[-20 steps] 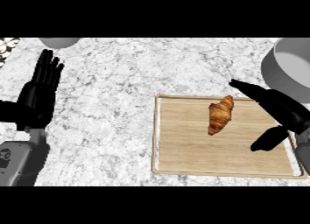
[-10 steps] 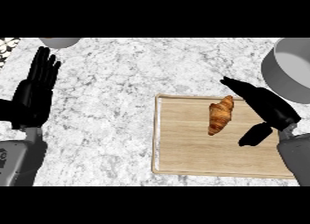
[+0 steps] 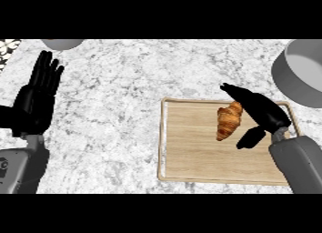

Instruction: Pick the croissant from the tray and place it in the pot

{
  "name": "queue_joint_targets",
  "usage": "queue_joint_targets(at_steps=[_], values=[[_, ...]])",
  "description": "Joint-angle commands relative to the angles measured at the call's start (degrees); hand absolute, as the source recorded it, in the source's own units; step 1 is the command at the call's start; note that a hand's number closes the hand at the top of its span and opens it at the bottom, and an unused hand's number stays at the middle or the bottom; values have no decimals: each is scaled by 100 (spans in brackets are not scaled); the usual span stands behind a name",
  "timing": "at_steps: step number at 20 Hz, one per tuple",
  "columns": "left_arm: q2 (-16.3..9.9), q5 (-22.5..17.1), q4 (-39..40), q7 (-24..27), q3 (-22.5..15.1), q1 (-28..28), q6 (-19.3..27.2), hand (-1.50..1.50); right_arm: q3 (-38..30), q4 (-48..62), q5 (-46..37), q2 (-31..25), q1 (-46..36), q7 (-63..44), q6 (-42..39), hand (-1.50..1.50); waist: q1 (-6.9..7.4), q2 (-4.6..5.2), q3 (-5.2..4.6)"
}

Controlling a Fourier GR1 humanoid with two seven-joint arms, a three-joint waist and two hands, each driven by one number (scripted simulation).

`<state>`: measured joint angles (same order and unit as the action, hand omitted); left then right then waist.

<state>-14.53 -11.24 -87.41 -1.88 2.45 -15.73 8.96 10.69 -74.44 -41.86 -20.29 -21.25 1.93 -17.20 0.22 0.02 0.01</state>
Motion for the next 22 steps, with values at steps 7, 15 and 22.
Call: queue_joint_targets(at_steps=[7,15,22], values=[[-13,207,-27,-222,130,-151,-122,0,-51,1008,-399,561,-355,589,274,-150,-5,-1,0],[404,452,-182,-189,-150,-16,214,0,389,1314,-1033,936,-438,1219,1080,150,9,1,2],[410,422,-75,-51,-47,50,78,0,222,1077,-1374,961,-333,1076,1498,150,-12,1,1]])
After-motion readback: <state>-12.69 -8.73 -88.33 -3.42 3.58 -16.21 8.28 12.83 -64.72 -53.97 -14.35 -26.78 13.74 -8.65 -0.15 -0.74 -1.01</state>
